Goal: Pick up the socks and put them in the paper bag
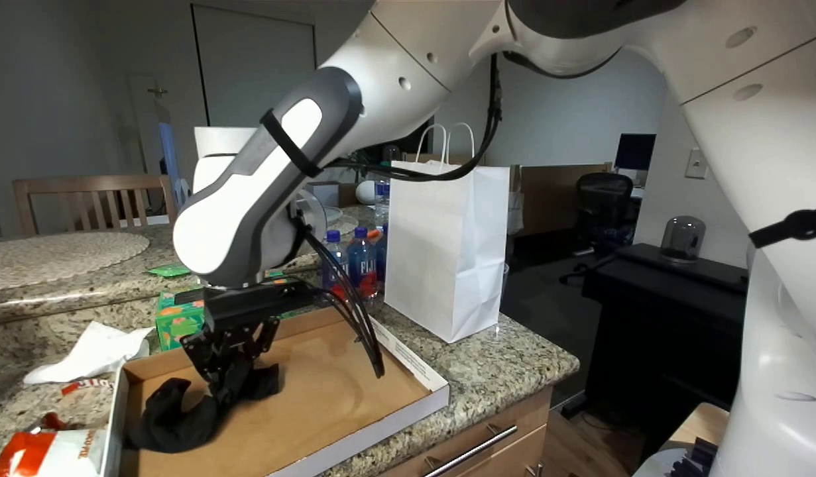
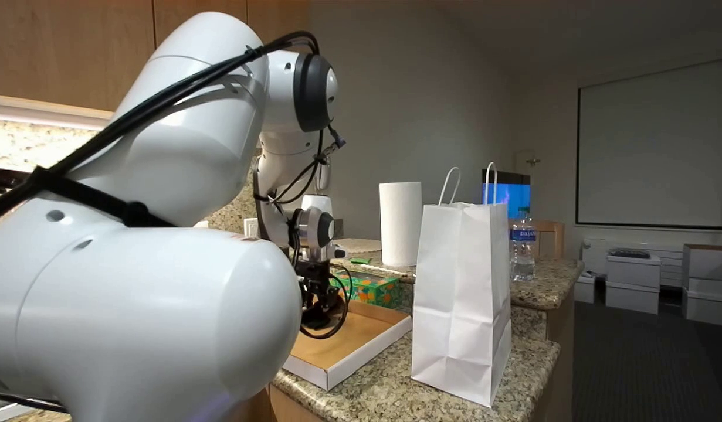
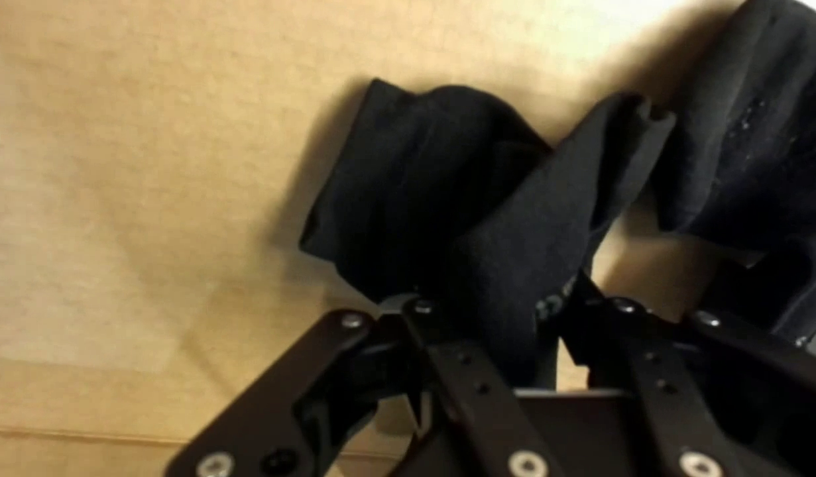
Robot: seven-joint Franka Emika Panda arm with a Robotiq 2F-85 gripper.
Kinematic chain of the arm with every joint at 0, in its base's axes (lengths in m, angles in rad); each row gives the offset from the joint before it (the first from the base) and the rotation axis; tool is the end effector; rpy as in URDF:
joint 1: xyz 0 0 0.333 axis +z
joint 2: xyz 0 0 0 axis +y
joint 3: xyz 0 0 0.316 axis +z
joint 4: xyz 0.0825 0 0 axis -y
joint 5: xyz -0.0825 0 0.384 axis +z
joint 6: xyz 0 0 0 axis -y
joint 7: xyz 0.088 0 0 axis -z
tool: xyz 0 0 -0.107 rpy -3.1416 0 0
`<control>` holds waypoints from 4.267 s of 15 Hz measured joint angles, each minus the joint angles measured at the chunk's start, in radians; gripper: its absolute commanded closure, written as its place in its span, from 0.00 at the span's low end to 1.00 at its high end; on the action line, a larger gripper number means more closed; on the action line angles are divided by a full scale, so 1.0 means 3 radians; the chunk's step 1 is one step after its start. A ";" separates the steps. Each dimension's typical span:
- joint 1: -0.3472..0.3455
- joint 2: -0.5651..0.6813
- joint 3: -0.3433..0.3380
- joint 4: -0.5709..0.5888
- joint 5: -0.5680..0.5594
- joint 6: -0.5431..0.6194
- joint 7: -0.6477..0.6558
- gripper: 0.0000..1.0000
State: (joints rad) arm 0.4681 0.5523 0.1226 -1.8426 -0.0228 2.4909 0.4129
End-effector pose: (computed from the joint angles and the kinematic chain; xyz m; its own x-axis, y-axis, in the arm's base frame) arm 0.5476 0.3605 0.2373 0.9829 0.1696 0.0721 0.1755 -0.9808 -0.0847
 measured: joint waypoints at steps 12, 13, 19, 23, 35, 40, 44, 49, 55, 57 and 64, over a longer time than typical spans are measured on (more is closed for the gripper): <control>-0.0137 -0.0339 0.0198 -0.0012 0.0099 -0.0027 -0.0098 0.91; -0.0168 -0.0447 0.0232 -0.0037 0.0122 -0.0028 -0.0143 0.91; -0.0328 -0.1262 0.0301 -0.0191 0.0139 -0.0160 -0.0279 0.92; -0.0482 -0.1857 0.0302 -0.0185 0.0316 -0.0591 -0.0488 0.92; -0.1117 -0.2698 -0.0248 0.0890 0.0636 -0.2651 -0.0896 0.91; -0.1365 -0.2632 -0.0595 0.1066 0.0752 -0.3038 -0.1213 0.91; -0.1497 -0.2584 -0.0783 0.1051 0.0755 -0.3239 -0.1554 0.91; -0.1616 -0.2437 -0.0953 0.0955 0.0774 -0.3355 -0.1934 0.91; -0.1745 -0.2164 -0.1056 0.0851 0.0906 -0.3403 -0.2255 0.91; -0.1774 -0.2068 -0.1057 0.0851 0.0937 -0.3457 -0.2287 0.91; -0.1873 -0.1887 -0.1058 0.0865 0.1024 -0.3558 -0.2308 0.91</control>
State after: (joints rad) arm -0.0937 -0.0139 -0.1949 -1.5830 0.2844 1.4235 -0.2793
